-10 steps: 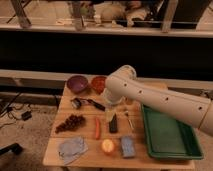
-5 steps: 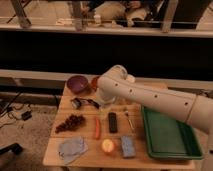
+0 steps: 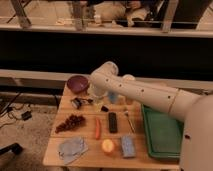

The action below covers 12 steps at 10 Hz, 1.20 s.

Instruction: Place brush in table surface

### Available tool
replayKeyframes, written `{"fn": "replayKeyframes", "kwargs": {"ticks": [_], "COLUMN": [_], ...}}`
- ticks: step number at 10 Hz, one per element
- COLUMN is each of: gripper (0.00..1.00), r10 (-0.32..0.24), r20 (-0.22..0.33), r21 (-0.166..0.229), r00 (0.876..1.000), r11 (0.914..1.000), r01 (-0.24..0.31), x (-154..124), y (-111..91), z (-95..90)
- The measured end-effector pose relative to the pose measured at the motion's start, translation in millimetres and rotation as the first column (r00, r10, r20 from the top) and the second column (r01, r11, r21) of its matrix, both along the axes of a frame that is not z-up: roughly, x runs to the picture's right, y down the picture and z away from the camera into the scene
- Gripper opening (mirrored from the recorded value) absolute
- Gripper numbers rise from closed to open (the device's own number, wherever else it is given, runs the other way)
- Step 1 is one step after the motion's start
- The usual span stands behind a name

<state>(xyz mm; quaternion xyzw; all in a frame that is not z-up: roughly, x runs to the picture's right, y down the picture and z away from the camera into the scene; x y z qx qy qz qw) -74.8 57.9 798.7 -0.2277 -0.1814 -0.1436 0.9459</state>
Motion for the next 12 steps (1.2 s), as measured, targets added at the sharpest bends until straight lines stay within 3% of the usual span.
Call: {"fn": "replayKeyframes", "kwargs": {"ticks": [3,6,12], "gripper": [0.8,0.8,0.8], "r10": [0.02,0.029,0.044], "r20": [0.044,0.059,0.087], "r21": [-0.021,-0.043,-0.071], "r00": [0.999,0.998,0.995], "r11": [0.9996,0.9987,0.9968], "r01": [-0.019,-0.026,-0.037], "x": [-18,-28,-39], "y": [-8,3,9], "z": [30.1,51.5,75.3]}}
